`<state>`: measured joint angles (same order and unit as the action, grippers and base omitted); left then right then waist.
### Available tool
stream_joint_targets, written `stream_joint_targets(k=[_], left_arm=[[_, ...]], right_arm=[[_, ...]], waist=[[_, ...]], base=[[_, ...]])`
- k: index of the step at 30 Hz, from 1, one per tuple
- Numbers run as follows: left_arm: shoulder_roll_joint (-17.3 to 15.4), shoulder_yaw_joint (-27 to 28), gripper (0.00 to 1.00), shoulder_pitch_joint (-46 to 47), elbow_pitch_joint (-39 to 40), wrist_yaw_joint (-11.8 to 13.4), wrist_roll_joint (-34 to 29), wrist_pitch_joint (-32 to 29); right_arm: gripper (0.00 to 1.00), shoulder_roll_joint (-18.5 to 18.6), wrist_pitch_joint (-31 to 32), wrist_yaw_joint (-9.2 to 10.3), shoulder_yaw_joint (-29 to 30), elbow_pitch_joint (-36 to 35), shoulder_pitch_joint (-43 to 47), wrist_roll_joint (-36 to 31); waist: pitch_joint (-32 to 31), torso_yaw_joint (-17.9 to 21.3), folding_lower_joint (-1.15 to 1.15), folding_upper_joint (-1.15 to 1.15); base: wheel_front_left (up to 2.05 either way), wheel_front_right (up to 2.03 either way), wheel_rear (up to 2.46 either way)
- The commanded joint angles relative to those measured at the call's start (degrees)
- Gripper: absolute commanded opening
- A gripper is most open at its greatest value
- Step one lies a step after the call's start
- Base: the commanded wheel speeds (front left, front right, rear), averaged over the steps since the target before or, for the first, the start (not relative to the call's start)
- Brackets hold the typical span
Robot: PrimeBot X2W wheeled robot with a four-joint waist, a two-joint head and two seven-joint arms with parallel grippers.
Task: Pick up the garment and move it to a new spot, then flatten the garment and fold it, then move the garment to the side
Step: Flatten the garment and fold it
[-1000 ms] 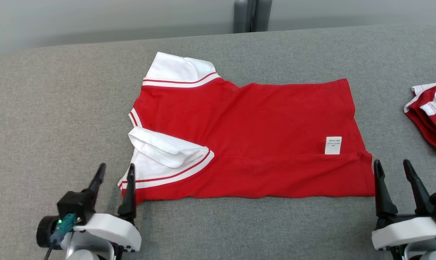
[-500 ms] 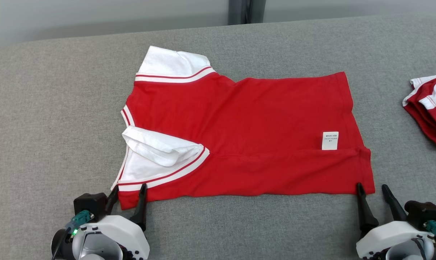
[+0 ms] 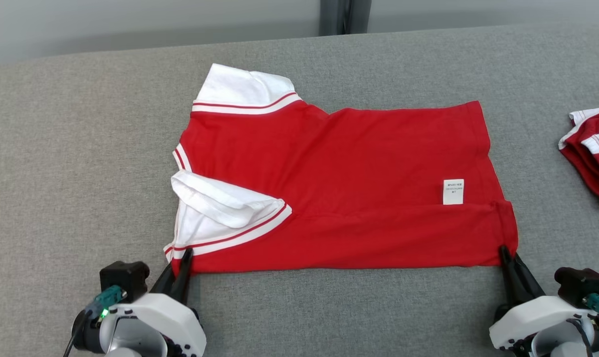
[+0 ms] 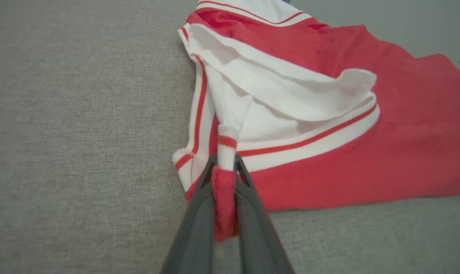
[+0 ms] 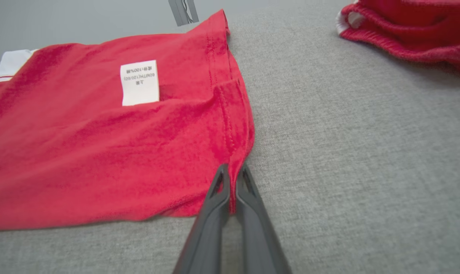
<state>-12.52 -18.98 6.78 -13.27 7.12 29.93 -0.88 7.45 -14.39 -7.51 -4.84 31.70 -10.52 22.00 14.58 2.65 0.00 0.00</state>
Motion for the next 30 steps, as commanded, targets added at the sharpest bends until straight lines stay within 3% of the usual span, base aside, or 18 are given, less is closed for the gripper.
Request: stream_joint_targets(k=[1, 8, 13, 23, 24, 25, 26, 30], left_arm=[[-0.6, 0.3, 0.0, -1.1, 1.0, 0.4, 0.3, 0.2], [-2.2, 0.6, 0.0, -8.4, 9.1, 3.1, 0.8, -2.1], [-2.9, -0.1, 0.0, -14.9, 15.8, 5.7, 1.1, -4.9], [-3.4, -0.7, 0.01, -20.2, 18.7, 7.6, 2.7, -8.2], [-3.4, -0.6, 0.7, -20.0, 18.7, 7.7, 2.6, -8.0], [-3.5, -0.5, 1.0, -19.5, 18.6, 7.9, 2.1, -7.5], [-3.5, -0.4, 1.0, -18.9, 18.6, 8.1, 1.6, -7.1], [-3.0, 0.2, 1.0, -16.7, 18.2, 8.4, 0.1, -3.9]], right_arm=[[0.0, 0.8, 0.0, 0.03, -0.1, -0.9, 0.9, 0.5], [0.0, 2.3, 3.2, 0.02, 0.9, -8.5, 7.0, 0.4], [0.0, 0.6, 7.7, 0.02, 4.9, -14.9, 14.5, 0.4], [0.0, -1.9, 12.1, 0.02, 9.1, -19.8, 20.8, -1.0], [0.16, -2.1, 12.5, 0.02, 9.2, -20.1, 21.0, -0.9], [0.56, -2.2, 12.7, 0.02, 9.3, -20.5, 21.1, -1.2], [1.0, -2.3, 12.7, 0.02, 9.5, -21.0, 21.0, -1.4], [1.0, -3.0, 12.1, 0.01, 10.7, -23.6, 19.7, -2.1]], waist=[[-0.2, -0.2, 0.0, 0.0], [-1.3, -0.9, 0.0, 0.0], [-2.1, -1.8, 0.0, 0.0], [-4.1, -2.0, 0.0, 0.0], [-4.3, -2.1, 0.0, 0.0], [-4.4, -2.2, 0.0, 0.0], [-4.5, -2.2, 0.0, 0.0], [-5.3, -1.9, 0.0, 0.0]], base=[[0.0, 0.0, 0.0], [0.0, 0.0, 0.0], [0.0, 0.0, 0.0], [0.0, 0.0, 0.0], [0.0, 0.0, 0.0], [0.0, 0.0, 0.0], [0.0, 0.0, 0.0], [0.0, 0.0, 0.0]])
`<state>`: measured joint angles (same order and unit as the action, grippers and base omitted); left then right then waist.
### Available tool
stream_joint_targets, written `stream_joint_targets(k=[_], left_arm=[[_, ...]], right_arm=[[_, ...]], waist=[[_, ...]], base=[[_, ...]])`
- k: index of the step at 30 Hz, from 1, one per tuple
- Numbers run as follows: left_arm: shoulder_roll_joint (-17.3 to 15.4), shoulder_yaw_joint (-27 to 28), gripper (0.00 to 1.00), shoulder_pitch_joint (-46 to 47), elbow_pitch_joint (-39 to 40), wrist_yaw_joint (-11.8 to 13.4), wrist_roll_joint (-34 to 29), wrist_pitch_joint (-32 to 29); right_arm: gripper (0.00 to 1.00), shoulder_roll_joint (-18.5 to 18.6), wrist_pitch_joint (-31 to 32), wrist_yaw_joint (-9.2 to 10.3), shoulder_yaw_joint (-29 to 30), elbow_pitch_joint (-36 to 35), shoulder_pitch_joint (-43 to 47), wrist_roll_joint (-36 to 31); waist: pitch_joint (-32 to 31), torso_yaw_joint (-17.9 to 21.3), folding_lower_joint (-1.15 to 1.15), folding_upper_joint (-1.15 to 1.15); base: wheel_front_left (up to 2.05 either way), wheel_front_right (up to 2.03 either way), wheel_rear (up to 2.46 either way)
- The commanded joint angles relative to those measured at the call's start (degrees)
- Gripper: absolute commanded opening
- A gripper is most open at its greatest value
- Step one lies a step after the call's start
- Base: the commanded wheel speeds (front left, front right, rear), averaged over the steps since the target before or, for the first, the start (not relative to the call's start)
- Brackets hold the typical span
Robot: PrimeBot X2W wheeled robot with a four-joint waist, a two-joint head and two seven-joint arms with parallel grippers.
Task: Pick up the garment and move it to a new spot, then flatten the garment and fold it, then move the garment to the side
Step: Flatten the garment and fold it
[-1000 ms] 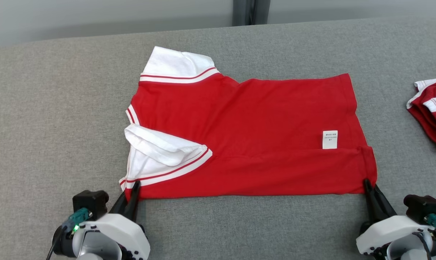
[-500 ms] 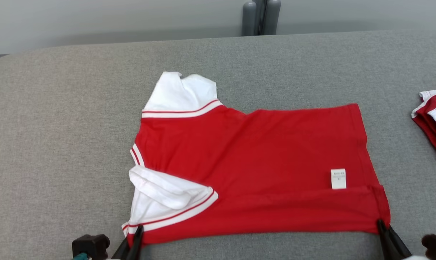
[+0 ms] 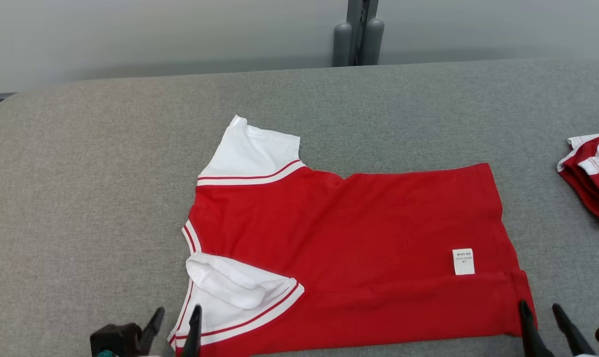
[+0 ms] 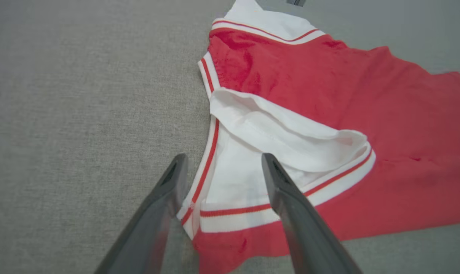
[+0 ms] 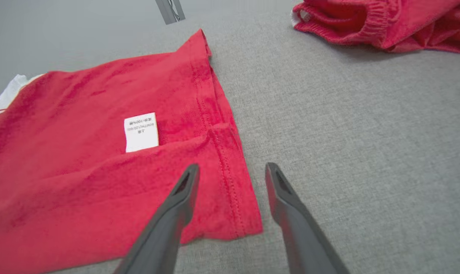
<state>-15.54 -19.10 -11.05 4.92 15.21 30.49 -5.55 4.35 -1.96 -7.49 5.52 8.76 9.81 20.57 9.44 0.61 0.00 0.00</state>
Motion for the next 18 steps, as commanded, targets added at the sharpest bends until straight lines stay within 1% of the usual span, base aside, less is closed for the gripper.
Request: stream_joint_targets(k=[1, 4, 5, 7, 13, 18], left_arm=[[0.2, 0.7, 1.0, 1.9, 0.1, 0.5, -0.9, 1.8], [0.3, 1.4, 1.0, 4.0, 0.1, 0.9, -2.4, 5.1], [0.3, 1.4, 1.0, 4.0, 0.1, 0.9, -2.4, 5.1], [0.2, 2.2, 1.0, 6.5, -0.3, 0.4, -3.6, 8.3], [-0.6, 3.1, 1.0, 10.1, -1.8, 0.0, -5.0, 11.2], [-0.9, 2.7, 1.0, 11.8, -2.9, -0.4, -5.3, 11.1]], right_arm=[[1.0, 0.0, -0.8, -0.01, 0.5, -2.0, -1.2, -1.0], [1.0, 0.2, -2.3, -0.01, 0.7, -6.2, -2.6, -3.0], [1.0, 0.2, -2.3, -0.01, 0.7, -6.2, -2.6, -3.0], [1.0, -0.1, -3.4, -0.02, 1.4, -9.5, -4.7, -4.4], [1.0, 0.5, -2.2, -0.01, 0.9, -11.6, -7.3, -5.8], [1.0, 0.4, -1.9, -0.01, 0.6, -12.1, -8.3, -5.9]], waist=[[-0.4, 0.3, 0.0, 0.0], [-0.9, 1.0, 0.0, 0.0], [-0.9, 1.0, 0.0, 0.0], [-1.3, 1.5, 0.0, 0.0], [-1.4, 1.9, 0.0, 0.0], [-0.8, 1.7, 0.0, 0.0]], base=[[0.0, 0.0, 0.0], [0.0, 0.0, 0.0], [0.0, 0.0, 0.0], [0.0, 0.0, 0.0], [0.0, 0.0, 0.0], [0.0, 0.0, 0.0]])
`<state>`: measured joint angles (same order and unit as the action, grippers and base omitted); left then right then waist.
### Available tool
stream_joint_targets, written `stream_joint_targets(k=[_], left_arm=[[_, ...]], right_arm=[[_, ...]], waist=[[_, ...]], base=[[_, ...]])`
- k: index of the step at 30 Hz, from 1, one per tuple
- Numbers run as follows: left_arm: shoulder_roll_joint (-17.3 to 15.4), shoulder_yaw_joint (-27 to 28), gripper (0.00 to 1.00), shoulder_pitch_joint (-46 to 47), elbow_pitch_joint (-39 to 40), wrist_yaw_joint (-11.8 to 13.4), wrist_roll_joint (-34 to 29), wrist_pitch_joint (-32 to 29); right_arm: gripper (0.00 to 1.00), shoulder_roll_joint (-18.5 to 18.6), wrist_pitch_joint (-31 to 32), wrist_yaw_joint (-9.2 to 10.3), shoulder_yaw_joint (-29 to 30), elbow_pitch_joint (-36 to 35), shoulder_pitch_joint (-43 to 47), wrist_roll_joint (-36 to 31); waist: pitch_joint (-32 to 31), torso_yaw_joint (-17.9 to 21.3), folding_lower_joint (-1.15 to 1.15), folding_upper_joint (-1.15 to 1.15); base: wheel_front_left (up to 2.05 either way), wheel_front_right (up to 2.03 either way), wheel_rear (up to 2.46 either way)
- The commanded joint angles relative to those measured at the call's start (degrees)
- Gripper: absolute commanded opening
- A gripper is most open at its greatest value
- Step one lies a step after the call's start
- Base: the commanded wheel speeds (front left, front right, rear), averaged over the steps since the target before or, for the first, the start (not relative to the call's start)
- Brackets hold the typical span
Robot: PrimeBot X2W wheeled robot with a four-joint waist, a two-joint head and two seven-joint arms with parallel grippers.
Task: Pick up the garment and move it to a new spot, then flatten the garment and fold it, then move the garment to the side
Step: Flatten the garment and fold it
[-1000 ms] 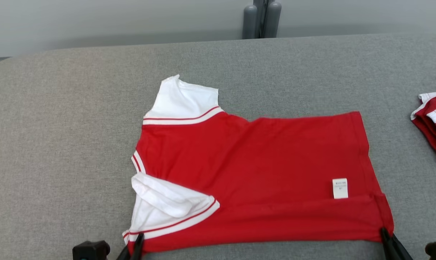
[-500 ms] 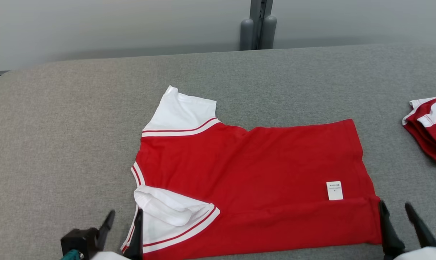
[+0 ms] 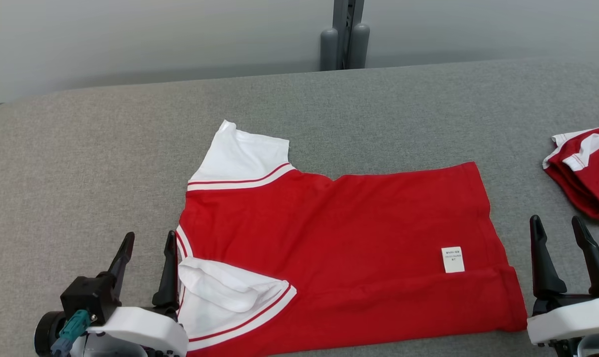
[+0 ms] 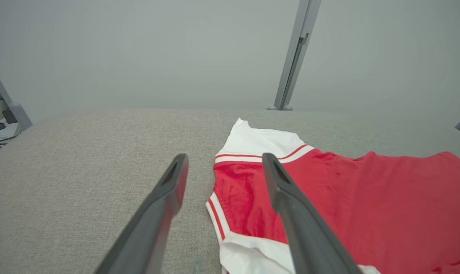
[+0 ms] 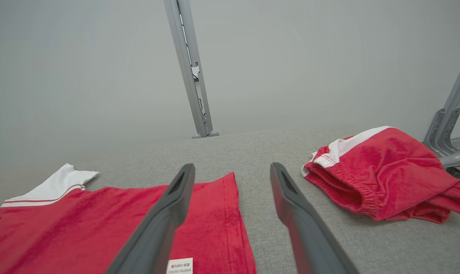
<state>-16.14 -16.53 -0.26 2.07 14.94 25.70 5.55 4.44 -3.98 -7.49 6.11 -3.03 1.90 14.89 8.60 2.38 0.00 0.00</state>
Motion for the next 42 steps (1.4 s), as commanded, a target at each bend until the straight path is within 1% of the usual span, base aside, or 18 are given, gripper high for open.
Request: stream_joint_targets(k=[1, 4, 8, 10, 15, 20, 22, 27, 31, 32, 38, 39, 40, 42], left_arm=[[-0.3, 0.1, 1.0, 1.3, -0.1, -0.2, -0.5, -0.1], [-0.3, -0.2, 1.0, 2.1, -0.3, -0.2, -0.6, -0.2], [-0.2, -0.8, 1.0, 6.9, 0.0, -1.5, -0.7, -0.6], [0.0, -1.7, 1.0, 10.9, -0.1, -2.6, -1.1, -1.8], [0.2, -4.0, 1.0, 25.4, -2.7, -6.1, -2.1, -6.9], [1.2, -4.9, 1.0, 39.2, -12.3, -10.4, -0.3, -12.1], [1.6, -4.9, 1.0, 42.9, -17.5, -12.0, 0.9, -13.9], [1.7, -4.6, 1.0, 49.5, -29.9, -14.9, 3.5, -18.0], [1.6, -4.6, 1.0, 53.1, -38.2, -16.7, 4.5, -20.0], [1.6, -4.6, 1.0, 53.1, -38.2, -16.7, 4.5, -20.0], [2.3, -4.5, 1.0, 56.6, -46.7, -18.2, 5.6, -20.4], [2.5, -4.7, 0.17, 57.0, -47.5, -18.5, 5.6, -19.9], [2.6, -5.0, 0.0, 57.4, -48.2, -18.8, 5.5, -19.7], [3.0, -5.5, 0.0, 58.4, -49.3, -19.2, 5.0, -18.5]], right_arm=[[1.0, 0.3, 0.1, -0.01, 0.1, -0.3, -0.4, -0.1], [1.0, 0.3, 0.0, -0.01, 0.0, -0.4, -0.8, 0.1], [1.0, 0.5, -0.2, -0.01, 0.4, -1.2, -2.0, 0.4], [1.0, 0.7, 0.0, -0.01, 0.3, -1.8, -3.2, 0.5], [1.0, 1.5, -0.2, -0.01, -0.4, -3.2, -7.7, 1.1], [1.0, 2.2, -0.9, -0.01, -1.7, -3.3, -11.8, 1.7], [1.0, 2.3, -1.4, -0.01, -2.2, -2.9, -13.1, 1.8], [1.0, 2.2, -2.3, -0.01, -3.8, -1.9, -15.1, 2.4], [1.0, 2.5, -2.8, -0.01, -4.5, -1.1, -15.7, 3.0], [1.0, 2.5, -2.8, -0.01, -4.5, -1.1, -15.7, 3.0], [1.0, 3.3, -3.1, -0.01, -3.9, 0.0, -16.6, 4.1], [1.0, 3.7, -3.0, -0.01, -3.6, 0.3, -16.8, 4.3], [1.0, 4.0, -3.0, -0.01, -3.4, 0.6, -17.1, 4.5], [1.0, 5.0, -2.4, -0.01, -2.9, 1.6, -18.1, 5.1]], waist=[[0.3, -0.1, 0.0, 0.0], [1.2, -0.2, 0.0, 0.0], [3.7, -0.7, 0.0, 0.0], [5.7, -0.7, 0.0, 0.0], [12.2, 0.1, 0.0, 0.0], [17.1, 1.6, 0.0, 0.0], [18.3, 2.4, 0.0, 0.0], [20.2, 4.2, 0.0, 0.0], [21.1, 5.0, 0.0, 0.0], [21.1, 5.0, 0.0, 0.0], [22.0, 5.6, 0.0, 0.0], [22.2, 5.5, 0.0, 0.0], [22.3, 5.5, 0.0, 0.0], [22.6, 5.3, 0.0, 0.0]], base=[[0.0, 0.0, 0.0], [0.0, 0.0, 0.0], [0.0, 0.0, 0.0], [0.0, 0.0, 0.0], [0.0, 0.0, 0.0], [0.0, 0.0, 0.0], [0.0, 0.0, 0.0], [0.0, 0.0, 0.0], [0.0, 0.0, 0.0], [0.0, 0.0, 0.0], [0.0, 0.0, 0.0], [0.0, 0.0, 0.0], [0.0, 0.0, 0.0], [0.0, 0.0, 0.0]])
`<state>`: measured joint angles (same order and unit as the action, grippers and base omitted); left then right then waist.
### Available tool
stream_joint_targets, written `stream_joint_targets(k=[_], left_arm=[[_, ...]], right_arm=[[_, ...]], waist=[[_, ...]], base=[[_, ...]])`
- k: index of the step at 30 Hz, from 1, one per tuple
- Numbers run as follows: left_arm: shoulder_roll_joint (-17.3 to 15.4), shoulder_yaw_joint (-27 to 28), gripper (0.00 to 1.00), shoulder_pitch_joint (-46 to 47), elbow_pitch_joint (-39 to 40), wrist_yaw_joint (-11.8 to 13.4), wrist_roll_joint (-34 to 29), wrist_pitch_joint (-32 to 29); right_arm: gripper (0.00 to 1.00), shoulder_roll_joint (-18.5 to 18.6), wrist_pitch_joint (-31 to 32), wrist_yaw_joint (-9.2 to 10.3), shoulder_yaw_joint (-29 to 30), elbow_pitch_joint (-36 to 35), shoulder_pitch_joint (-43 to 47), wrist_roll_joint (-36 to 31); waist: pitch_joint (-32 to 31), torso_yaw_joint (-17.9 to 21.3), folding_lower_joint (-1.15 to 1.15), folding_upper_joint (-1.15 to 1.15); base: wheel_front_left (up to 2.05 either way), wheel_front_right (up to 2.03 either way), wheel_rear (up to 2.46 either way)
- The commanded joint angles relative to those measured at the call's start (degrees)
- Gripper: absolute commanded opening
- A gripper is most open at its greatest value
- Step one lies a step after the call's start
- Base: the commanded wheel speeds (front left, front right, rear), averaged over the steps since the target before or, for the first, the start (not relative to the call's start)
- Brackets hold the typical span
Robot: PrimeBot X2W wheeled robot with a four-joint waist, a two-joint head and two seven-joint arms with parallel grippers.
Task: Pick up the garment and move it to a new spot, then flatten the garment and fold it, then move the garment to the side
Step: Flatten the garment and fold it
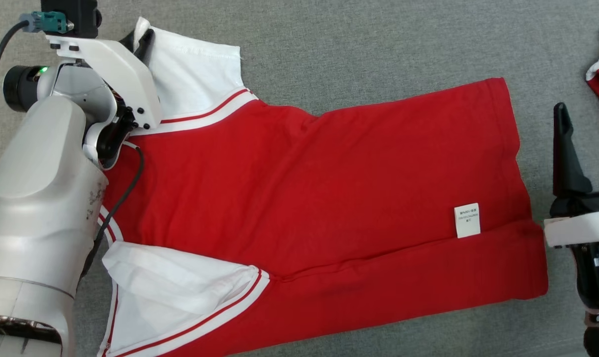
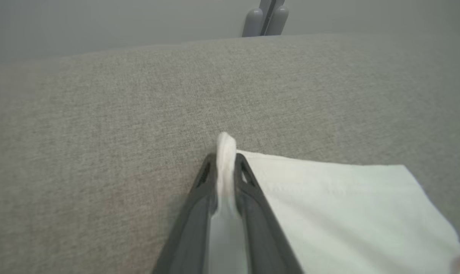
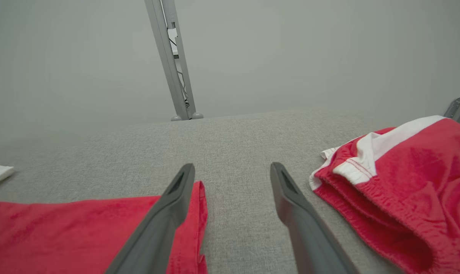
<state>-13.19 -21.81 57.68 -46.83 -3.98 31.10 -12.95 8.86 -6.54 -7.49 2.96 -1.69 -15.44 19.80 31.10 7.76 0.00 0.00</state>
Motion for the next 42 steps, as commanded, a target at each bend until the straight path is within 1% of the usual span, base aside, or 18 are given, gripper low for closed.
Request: stream_joint_targets(k=[1, 5, 9, 10, 12, 13, 16, 17, 18, 19, 20, 21, 23, 25, 31, 38, 42], left_arm=[[0.3, -0.4, 0.0, 0.9, -0.9, -0.4, -0.5, 0.6], [1.1, -1.3, 0.0, 2.5, -2.9, -0.9, -1.0, 2.5], [2.3, -2.0, 0.0, 3.8, -4.4, -1.4, -0.9, 4.1], [2.8, -2.4, 0.0, 4.2, -5.1, -1.6, -0.9, 4.8], [3.0, -2.5, 0.0, 4.5, -5.3, -1.8, -0.9, 5.2], [3.4, -2.8, 0.0, 4.9, -6.0, -2.0, -0.9, 5.9], [3.8, -3.2, 0.0, 5.3, -6.6, -2.3, -0.6, 7.2], [3.9, -3.3, 0.0, 5.6, -6.6, -2.4, -0.5, 7.7], [4.1, -3.4, 0.0, 5.8, -6.7, -2.5, -0.4, 8.2], [4.1, -3.5, 0.0, 6.0, -6.7, -2.5, -0.5, 8.7], [4.2, -3.7, 0.0, 6.2, -6.6, -2.7, -0.5, 9.2], [4.3, -3.7, 0.0, 6.4, -6.4, -2.8, -0.4, 9.7], [4.5, -3.9, 0.0, 6.8, -6.0, -3.0, -0.3, 10.8], [4.4, -4.1, 0.0, 7.1, -5.4, -3.0, -0.2, 11.8], [3.8, -4.1, 0.0, 7.9, -2.1, -3.0, -0.2, 14.9], [2.9, -3.6, 0.0, 5.5, 3.1, -2.7, 0.4, 16.4], [1.8, -3.1, 0.0, 1.5, 9.1, -2.1, 1.4, 17.5]], right_arm=[[1.0, 1.2, 0.6, -0.01, 0.3, 0.8, -1.4, 0.5], [1.0, 4.2, 2.9, -0.01, -1.4, 3.5, -4.7, 1.8], [1.0, 7.0, 6.4, -0.01, -5.0, 6.0, -8.1, 3.4], [1.0, 8.2, 9.5, -0.01, -6.6, 7.7, -9.4, 4.5], [1.0, 8.9, 10.5, -0.01, -7.2, 8.0, -10.4, 5.0], [1.0, 10.1, 13.9, -0.01, -8.7, 9.2, -11.9, 6.6], [1.0, 12.2, 18.9, -0.01, -10.2, 10.5, -13.6, 8.6], [0.83, 13.1, 20.7, -0.01, -10.7, 10.6, -14.3, 9.2], [0.49, 13.7, 22.6, -0.01, -11.2, 10.9, -14.7, 10.2], [0.41, 14.1, 24.7, -0.01, -11.7, 11.1, -15.0, 11.4], [0.26, 14.8, 26.3, -0.01, -12.1, 11.0, -15.5, 12.1], [0.0, 15.3, 27.8, -0.01, -12.2, 11.0, -15.9, 13.0], [0.0, 16.0, 30.4, 0.0, -12.3, 10.9, -16.6, 15.2], [0.0, 17.3, 31.5, 0.0, -12.0, 10.4, -17.7, 16.1], [0.0, 18.6, 28.8, 0.0, -9.4, 8.7, -19.2, 17.5], [0.0, 17.9, 26.1, -0.01, -7.4, 8.2, -17.5, 18.8], [0.0, 16.7, 24.5, -0.01, -6.1, 7.1, -14.8, 22.4]], waist=[[0.3, -0.3, 0.0, 0.0], [0.9, -1.3, 0.0, 0.0], [1.5, -2.5, 0.0, 0.0], [1.7, -2.9, 0.0, 0.0], [1.9, -3.1, 0.0, 0.0], [2.1, -3.5, 0.0, 0.0], [2.4, -4.1, 0.0, 0.0], [2.4, -4.4, 0.0, 0.0], [2.5, -4.6, 0.0, 0.0], [2.5, -4.8, 0.0, 0.0], [2.6, -5.0, 0.0, 0.0], [2.6, -5.2, 0.0, 0.0], [2.6, -5.6, 0.0, 0.0], [2.6, -6.1, 0.0, 0.0], [2.2, -7.3, 0.0, 0.0], [1.2, -7.8, 0.0, 0.0], [0.3, -7.9, 0.0, 0.0]], base=[[0.0, 0.0, 0.0], [0.0, 0.0, 0.0], [0.0, 0.0, 0.0], [0.0, 0.0, 0.0], [0.0, 0.0, 0.0], [0.0, 0.0, 0.0], [0.0, 0.0, 0.0], [0.0, 0.0, 0.0], [0.0, 0.0, 0.0], [0.0, 0.0, 0.0], [0.0, 0.0, 0.0], [0.0, 0.0, 0.0], [0.0, 0.0, 0.0], [0.0, 0.0, 0.0], [0.0, 0.0, 0.0], [0.0, 0.0, 0.0], [0.0, 0.0, 0.0]])
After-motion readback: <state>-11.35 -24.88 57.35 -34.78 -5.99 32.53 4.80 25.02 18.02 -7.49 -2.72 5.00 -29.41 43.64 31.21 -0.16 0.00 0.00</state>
